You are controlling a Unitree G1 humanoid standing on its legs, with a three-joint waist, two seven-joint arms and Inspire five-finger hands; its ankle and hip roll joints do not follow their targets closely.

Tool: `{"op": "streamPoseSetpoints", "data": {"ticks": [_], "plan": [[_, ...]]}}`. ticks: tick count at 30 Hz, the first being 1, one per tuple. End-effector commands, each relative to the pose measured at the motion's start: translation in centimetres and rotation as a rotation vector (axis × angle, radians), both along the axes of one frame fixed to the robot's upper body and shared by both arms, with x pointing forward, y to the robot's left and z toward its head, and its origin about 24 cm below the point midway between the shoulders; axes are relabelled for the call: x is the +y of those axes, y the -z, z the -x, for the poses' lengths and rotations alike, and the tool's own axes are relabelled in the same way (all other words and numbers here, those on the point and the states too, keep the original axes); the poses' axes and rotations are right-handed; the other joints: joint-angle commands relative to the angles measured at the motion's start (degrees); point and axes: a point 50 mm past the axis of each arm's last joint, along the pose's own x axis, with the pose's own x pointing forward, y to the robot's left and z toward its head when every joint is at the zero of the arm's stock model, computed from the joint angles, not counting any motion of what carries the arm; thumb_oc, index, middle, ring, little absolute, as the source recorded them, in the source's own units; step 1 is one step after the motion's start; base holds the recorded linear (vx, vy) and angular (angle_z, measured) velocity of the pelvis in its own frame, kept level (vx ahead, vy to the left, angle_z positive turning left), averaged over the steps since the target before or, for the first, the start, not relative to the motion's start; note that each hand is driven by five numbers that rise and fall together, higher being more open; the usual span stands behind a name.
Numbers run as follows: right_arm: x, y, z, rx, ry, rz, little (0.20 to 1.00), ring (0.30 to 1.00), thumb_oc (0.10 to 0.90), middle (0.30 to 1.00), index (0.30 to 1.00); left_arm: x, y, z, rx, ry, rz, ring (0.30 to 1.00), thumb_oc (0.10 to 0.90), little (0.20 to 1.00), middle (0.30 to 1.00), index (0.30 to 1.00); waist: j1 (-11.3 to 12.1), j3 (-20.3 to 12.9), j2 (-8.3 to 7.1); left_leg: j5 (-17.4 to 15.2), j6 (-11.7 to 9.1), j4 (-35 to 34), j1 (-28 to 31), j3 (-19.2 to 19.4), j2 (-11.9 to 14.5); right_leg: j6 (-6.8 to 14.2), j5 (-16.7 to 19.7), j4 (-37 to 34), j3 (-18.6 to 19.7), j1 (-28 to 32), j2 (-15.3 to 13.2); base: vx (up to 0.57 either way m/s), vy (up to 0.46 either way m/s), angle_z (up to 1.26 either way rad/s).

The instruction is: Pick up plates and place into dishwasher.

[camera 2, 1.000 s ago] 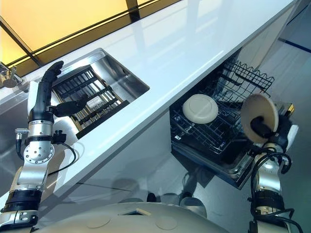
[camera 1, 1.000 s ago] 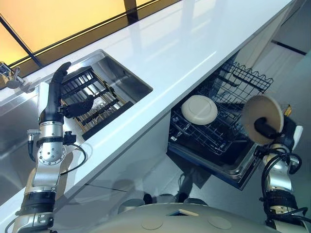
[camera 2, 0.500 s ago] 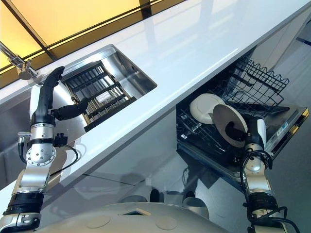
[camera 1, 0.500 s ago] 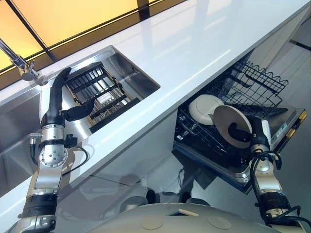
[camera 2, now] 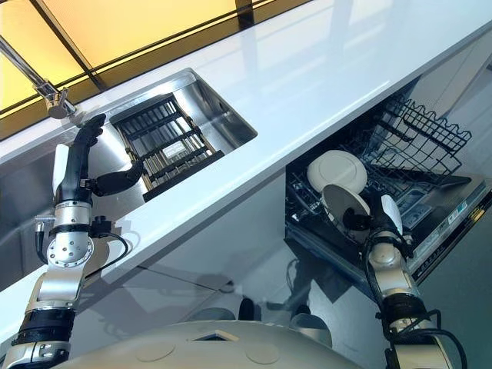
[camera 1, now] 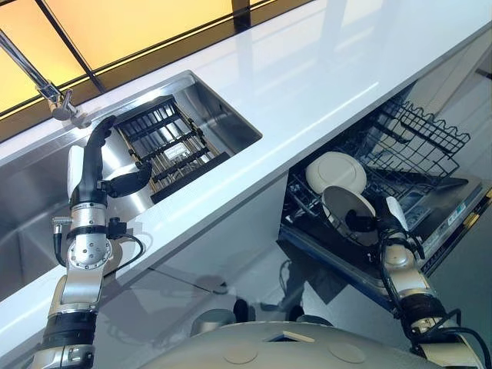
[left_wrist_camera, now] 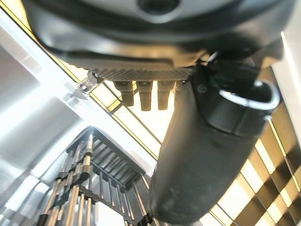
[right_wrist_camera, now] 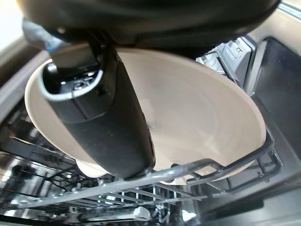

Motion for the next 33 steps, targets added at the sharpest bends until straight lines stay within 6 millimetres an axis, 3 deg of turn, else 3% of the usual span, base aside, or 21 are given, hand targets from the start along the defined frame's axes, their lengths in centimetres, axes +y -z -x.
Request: {"op": "streamPoseSetpoints", "data": {"ticks": [1, 8, 13, 16, 23, 33], "plan": [[1.6, -0.2, -1.1, -0.003, -0.095, 0.035, 0.9, 0.9, 0.8, 0.9, 0.9, -0.6, -4.3, -1.3, -0.19, 0.055, -0.053, 0.9, 0.8, 0.9, 0.9, 0.9, 1.75, -2.05, -0.36, -3.14, 0.29, 0.1, -0.27, 1.58, -2.54, -0.3, -6.19, 6.53, 0.09, -1.97, 1.94, 0.01, -0.006, 0.1], [3.0, -4.4, -3.0, -0.363, -0.045, -0.058, 0.9, 0.9, 0.8, 0.9, 0.9, -0.3, -4.1, -1.4, -0.186, 0.042, -0.047, 0.9, 0.8, 0.9, 0.9, 0.9, 1.05, -1.99, 0.15, -3.38, 0.74, 0.1, 0.08, 1.7, -2.54, -0.05, -5.96, 7.26, 0.4, -2.29, 1.95, 0.0, -0.004, 0.05], [3.0, -8.8, -3.0, -0.731, 0.004, -0.156, 0.9, 0.9, 0.8, 0.9, 0.9, 0.2, -3.7, -1.0, -0.17, 0.019, -0.041, 0.9, 0.8, 0.9, 0.9, 0.9, -0.16, -2.46, 0.29, -3.86, 1.1, 0.1, 0.36, 2.34, -2.68, 0.35, -5.68, 7.23, 1.04, -2.47, 2.0, 0.0, 0.0, -0.01], [2.2, -10.1, -2.2, -0.886, 0.095, -0.253, 0.9, 0.9, 0.8, 0.9, 0.9, 0.7, -3.2, -0.6, -0.158, 0.002, -0.029, 0.9, 0.8, 0.9, 0.9, 0.9, -1.15, -2.98, 0.42, -4.3, 1.2, 0.1, 0.42, 3.25, -2.77, 0.56, -5.57, 7.01, 1.74, -2.72, 2.11, -0.01, 0.008, -0.07], [-1.6, -8.9, 1.4, -0.923, 0.304, -0.356, 0.9, 0.9, 0.8, 0.9, 0.9, 1.9, -2.9, 1.0, -0.146, -0.018, -0.035, 0.9, 0.8, 0.9, 0.9, 0.9, -3.47, -3.58, 0.1, -5.04, 1.51, 0.1, 0.45, 4.97, -2.82, 0.63, -5.46, 6.23, 2.99, -3.26, 2.31, 0.01, -0.01, -0.15], [-4.2, -5.8, 5.0, -0.928, 0.598, -0.433, 0.9, 0.9, 0.8, 0.9, 0.9, 2.6, -2.6, 1.6, -0.148, -0.04, -0.032, 0.9, 0.8, 0.9, 0.9, 0.9, -5.43, -2.97, 0.34, -5.48, 1.72, 0.1, 0.42, 6.66, -2.66, 0.52, -5.87, 6.6, 4.15, -4.32, 2.49, -0.01, -0.017, -0.14]]}}
